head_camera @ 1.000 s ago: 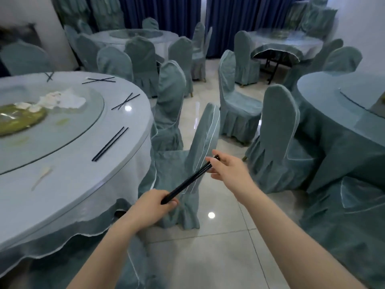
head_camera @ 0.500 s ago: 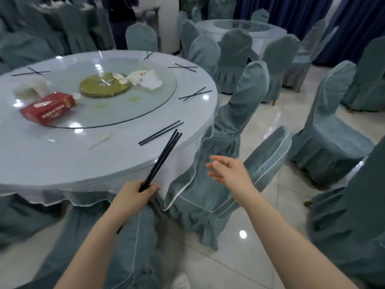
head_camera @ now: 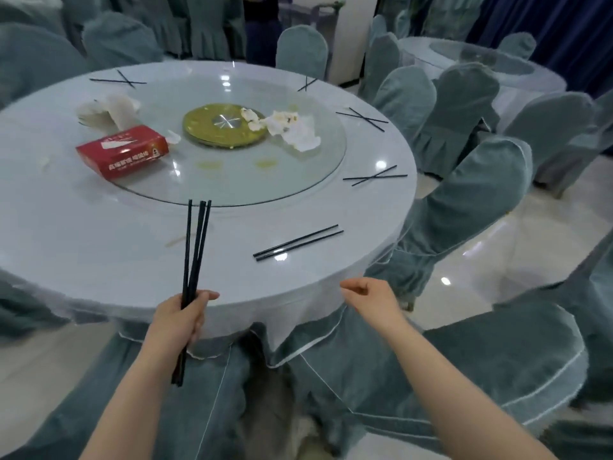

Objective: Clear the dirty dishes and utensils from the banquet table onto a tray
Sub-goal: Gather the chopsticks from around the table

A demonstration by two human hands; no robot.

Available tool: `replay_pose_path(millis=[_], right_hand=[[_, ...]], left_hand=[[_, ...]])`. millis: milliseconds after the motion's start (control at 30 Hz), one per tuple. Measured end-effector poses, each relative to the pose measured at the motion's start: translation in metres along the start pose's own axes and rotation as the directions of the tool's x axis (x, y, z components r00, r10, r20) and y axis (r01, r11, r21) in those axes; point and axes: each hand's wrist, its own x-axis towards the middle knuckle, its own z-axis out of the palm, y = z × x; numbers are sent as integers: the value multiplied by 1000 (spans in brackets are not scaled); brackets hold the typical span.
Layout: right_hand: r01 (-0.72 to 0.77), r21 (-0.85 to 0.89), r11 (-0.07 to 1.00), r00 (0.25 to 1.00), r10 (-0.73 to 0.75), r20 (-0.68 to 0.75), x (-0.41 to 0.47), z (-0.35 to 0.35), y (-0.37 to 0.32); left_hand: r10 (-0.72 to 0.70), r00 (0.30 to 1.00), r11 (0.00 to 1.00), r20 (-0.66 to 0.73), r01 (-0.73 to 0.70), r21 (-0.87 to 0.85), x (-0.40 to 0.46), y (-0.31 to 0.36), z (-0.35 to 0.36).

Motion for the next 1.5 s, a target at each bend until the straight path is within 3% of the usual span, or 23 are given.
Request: replay_pose_path(millis=[233, 333, 467, 567, 733, 967, 1167, 1333, 1500], right_hand=[[40, -237, 971, 987, -1, 161, 131, 26, -1], [152, -370, 916, 974, -77, 211, 180, 45, 5], [339, -678, 652, 938, -179, 298, 230, 60, 2], [406, -742, 534, 912, -181, 369, 254, 61, -3], [446, -752, 485, 875, -58, 481, 263, 61, -3], [492, -740, 459, 846, -52, 531, 257, 64, -12], [584, -566, 582, 763, -155, 628, 225, 93, -58], [802, -490, 341, 592, -348, 727, 199, 125, -118], [854, -438, 281, 519, -408, 751, 178, 155, -156]], left_hand=[[-92, 980, 996, -174, 89, -26, 33, -3, 2], [-143, 956, 990, -255, 140, -32, 43, -1, 2], [-195, 916, 980, -350, 197, -29, 50, 8, -4], [-216, 901, 975, -377, 218, -40, 58, 16, -6], [-228, 900, 971, -371, 238, -20, 75, 30, -1], [-199, 930, 972, -308, 227, 57, 99, 44, 0], [-187, 951, 972, -247, 216, 96, 112, 54, 1], [-186, 964, 981, -190, 194, 25, 120, 61, 4], [-139, 983, 957, -120, 165, 238, 122, 58, 3]])
